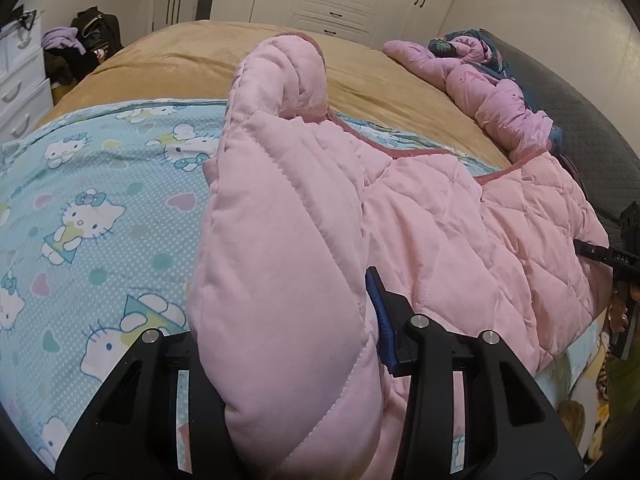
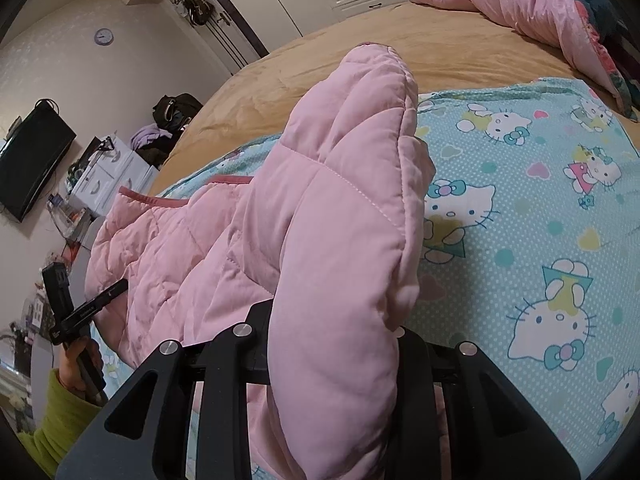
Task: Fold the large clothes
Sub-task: 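Lift the grasped jacket edge with both tools and fold it over the jacket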
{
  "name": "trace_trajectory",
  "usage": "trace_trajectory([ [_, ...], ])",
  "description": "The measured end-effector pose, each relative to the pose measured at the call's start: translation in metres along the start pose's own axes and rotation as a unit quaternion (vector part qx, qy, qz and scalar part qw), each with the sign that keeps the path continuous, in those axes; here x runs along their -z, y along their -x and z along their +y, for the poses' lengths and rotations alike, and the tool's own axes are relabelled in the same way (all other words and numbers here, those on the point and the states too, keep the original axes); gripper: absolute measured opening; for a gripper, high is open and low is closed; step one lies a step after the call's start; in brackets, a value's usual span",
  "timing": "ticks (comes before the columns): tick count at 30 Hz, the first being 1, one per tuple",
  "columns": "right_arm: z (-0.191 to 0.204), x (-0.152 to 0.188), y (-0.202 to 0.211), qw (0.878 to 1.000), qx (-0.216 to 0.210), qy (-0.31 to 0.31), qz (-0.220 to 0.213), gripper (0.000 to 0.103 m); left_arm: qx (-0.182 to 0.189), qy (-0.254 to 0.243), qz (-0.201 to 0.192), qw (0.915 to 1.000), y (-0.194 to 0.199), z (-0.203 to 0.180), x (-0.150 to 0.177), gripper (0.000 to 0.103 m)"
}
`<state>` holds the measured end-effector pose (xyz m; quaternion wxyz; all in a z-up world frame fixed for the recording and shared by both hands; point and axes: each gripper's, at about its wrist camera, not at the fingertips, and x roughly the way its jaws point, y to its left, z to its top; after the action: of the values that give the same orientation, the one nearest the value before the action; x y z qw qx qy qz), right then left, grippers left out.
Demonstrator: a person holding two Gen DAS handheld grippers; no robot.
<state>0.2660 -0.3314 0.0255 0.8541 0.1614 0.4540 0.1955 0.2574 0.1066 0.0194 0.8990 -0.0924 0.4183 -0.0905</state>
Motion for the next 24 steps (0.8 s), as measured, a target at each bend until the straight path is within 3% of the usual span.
trace_trajectory([
  [24, -0.044, 0.022, -0.032, 0.997, 0.033, -0.048, 0.054, 0.028, -0.011, 0.011, 0.009, 0.9998, -0.016, 0.019, 0.018, 0.035],
])
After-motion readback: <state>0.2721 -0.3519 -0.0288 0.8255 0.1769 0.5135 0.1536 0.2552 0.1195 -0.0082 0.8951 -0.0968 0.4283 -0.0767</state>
